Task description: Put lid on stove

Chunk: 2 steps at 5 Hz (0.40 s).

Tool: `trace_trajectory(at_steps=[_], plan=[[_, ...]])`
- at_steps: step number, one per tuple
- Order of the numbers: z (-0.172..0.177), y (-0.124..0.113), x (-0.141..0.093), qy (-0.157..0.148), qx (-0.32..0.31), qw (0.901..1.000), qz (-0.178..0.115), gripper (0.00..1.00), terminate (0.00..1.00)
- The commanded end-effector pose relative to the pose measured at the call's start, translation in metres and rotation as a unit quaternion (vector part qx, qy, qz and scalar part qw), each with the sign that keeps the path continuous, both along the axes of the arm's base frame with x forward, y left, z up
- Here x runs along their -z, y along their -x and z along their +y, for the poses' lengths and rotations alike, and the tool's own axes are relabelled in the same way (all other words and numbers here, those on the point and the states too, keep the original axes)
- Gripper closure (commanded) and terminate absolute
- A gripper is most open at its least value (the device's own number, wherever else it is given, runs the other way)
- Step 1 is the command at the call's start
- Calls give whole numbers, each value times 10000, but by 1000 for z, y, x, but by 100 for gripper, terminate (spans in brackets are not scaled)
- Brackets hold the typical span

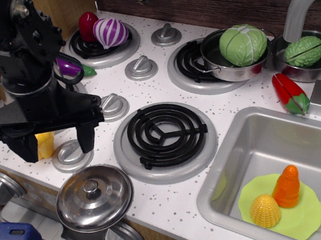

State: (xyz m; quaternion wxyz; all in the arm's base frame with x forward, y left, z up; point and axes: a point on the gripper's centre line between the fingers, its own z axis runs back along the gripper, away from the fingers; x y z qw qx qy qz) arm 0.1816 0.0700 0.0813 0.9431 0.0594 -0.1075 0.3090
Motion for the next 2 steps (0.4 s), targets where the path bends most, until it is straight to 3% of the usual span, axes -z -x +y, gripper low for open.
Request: trace_trajectory(at_steps=[1,2], plan=[[0,0,0,0,0,10000,0,0,0],[6,-5,7,347,165,9992,70,0,0]])
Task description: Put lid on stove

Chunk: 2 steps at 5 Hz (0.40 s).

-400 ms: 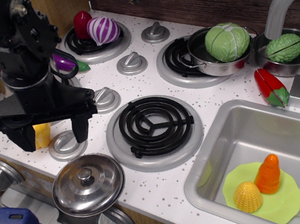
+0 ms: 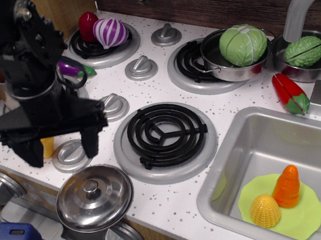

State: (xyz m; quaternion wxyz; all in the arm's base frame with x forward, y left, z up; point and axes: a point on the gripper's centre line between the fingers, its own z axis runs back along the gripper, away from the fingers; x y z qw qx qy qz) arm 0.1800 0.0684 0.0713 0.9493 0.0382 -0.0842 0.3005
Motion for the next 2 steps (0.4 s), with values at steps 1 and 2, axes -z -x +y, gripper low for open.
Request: trace_trajectory(at_steps=[1,2], plan=[[9,-7,8,178,88,9997,-153,0,0],[6,-5,18,181,41,9996,-207,0,0]])
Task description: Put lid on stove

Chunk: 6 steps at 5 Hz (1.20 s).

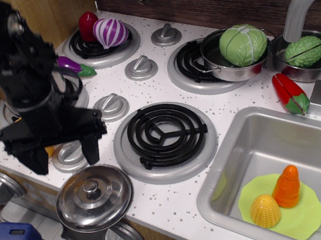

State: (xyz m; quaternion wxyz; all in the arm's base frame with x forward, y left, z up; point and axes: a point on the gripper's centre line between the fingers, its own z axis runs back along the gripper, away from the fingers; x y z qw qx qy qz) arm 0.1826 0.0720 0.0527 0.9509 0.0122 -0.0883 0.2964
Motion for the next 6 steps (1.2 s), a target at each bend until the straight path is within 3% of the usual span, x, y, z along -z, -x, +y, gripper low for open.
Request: trace_trajectory(at_steps=[1,6], plan=[[-3,-3,12,-66,-28,9998,-179,0,0],[-10,-7,39,-21,136,9991,-390,0,0]])
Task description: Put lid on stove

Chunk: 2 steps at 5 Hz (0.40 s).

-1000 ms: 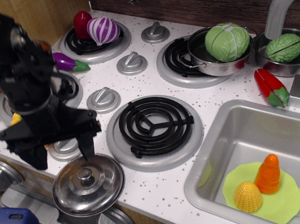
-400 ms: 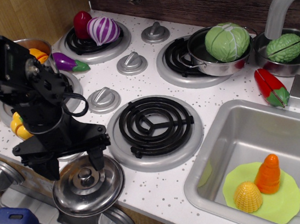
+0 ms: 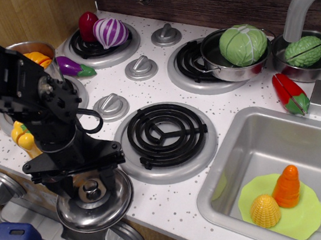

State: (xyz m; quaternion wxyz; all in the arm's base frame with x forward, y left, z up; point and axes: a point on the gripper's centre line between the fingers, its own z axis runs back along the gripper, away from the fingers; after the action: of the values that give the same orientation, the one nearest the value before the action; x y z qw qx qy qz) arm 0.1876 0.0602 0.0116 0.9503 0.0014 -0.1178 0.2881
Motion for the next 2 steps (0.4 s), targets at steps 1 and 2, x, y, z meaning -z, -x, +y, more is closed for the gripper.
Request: trace_trajectory(at_steps=[1,2], plan=[[-5,1,1,-66,-9,9998,-166,0,0],[-4,2,4,-74,-17,9997,-239,100,0]])
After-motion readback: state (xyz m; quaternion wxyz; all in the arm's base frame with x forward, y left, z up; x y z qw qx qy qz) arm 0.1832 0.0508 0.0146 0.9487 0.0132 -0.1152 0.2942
